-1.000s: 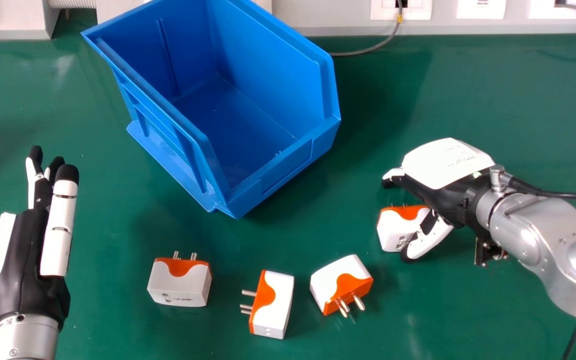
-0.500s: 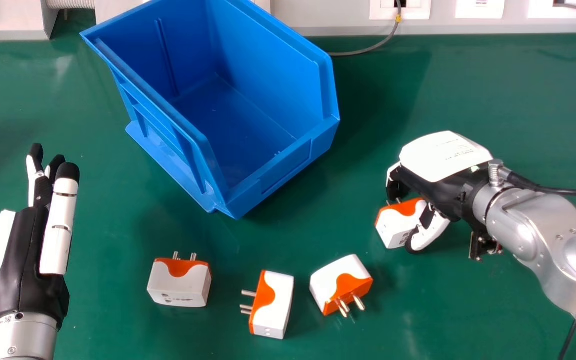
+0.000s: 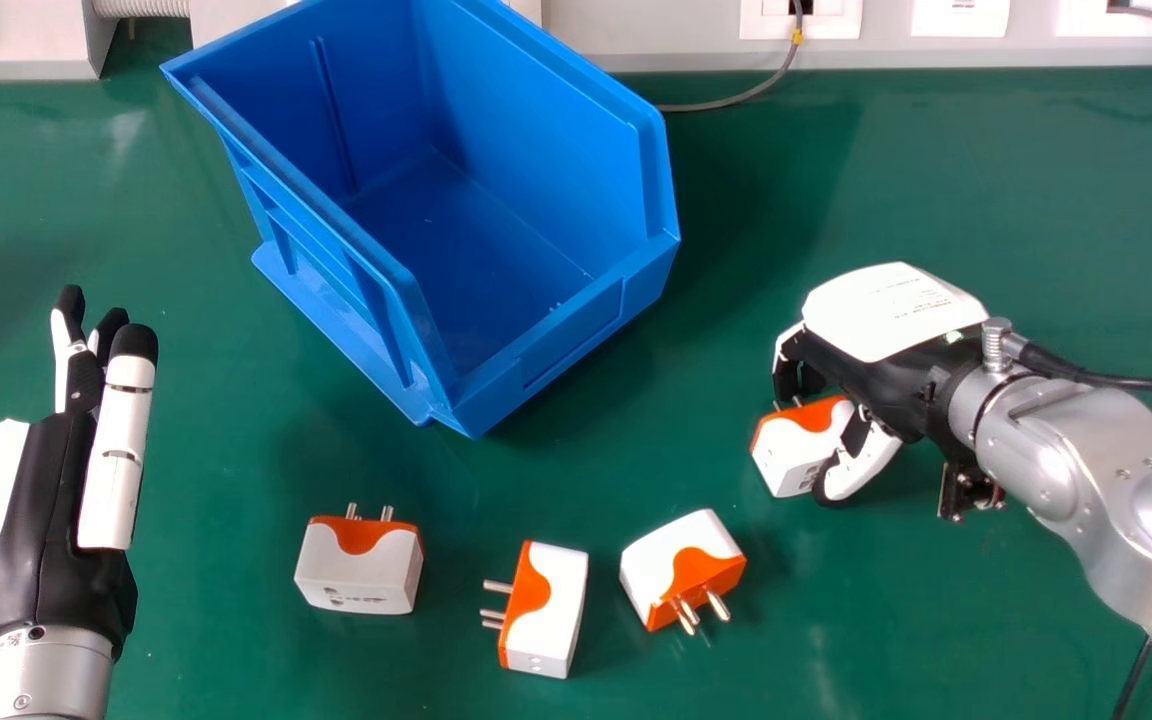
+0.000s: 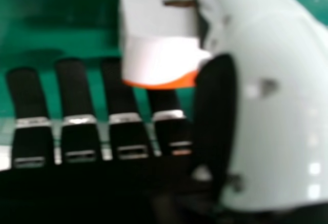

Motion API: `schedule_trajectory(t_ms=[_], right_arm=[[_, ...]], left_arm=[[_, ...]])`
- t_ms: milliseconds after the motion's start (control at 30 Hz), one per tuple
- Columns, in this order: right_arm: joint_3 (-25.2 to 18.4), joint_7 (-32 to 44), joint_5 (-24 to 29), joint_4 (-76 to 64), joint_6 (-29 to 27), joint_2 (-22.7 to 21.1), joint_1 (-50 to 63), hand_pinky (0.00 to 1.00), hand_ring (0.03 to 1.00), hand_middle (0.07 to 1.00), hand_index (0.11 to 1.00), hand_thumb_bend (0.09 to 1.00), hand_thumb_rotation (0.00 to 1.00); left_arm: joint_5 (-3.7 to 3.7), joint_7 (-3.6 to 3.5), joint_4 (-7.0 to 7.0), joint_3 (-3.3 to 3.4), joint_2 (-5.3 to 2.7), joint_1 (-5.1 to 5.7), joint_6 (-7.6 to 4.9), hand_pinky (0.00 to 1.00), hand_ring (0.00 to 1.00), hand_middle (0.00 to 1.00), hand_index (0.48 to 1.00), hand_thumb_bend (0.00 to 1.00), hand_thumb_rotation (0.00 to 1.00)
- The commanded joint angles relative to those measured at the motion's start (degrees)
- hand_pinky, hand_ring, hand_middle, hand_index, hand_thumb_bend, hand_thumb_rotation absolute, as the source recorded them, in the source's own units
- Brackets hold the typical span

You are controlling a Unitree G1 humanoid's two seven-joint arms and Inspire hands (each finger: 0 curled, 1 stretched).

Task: Pick all objects and put in blue box

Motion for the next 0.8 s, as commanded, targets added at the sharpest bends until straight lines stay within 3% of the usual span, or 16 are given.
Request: schedule_trajectory(t_ms=[0,400,500,767], right_arm=[[1.24,1.35,-0.13,2.34,-0.66,-0.22,2.01,0.49,0.575,0.618,0.612,0.513,0.18],[2.77,-0.52,-0.73,7.84,-1.27,0.32,-0.05,0.36,0.421,0.486,0.525,0.515,0.06],[2.84,-1.16,-0.68,8.27,-2.15,-0.16,-0.21,0.25,0.306,0.454,0.499,0.515,0.03],[2.25,0.17,0.52,7.62,-2.73,-0.83,-0.22,0.25,0.293,0.471,0.477,0.513,0.02]], left_arm=[[-0.22,0.2,-1.82,0.5,0.31,-0.06,-0.22,1.0,1.0,1.0,1.0,0.41,0.99],[-0.08,0.33,-1.8,0.56,0.3,-0.28,-0.49,1.0,1.0,1.0,1.0,0.41,0.99],[-0.02,0.36,-1.63,0.59,0.37,-0.41,-0.47,1.0,1.0,1.0,1.0,0.42,0.99],[-0.04,0.37,-1.55,0.48,0.28,-0.78,-0.29,1.0,1.0,1.0,1.0,0.42,0.99]])
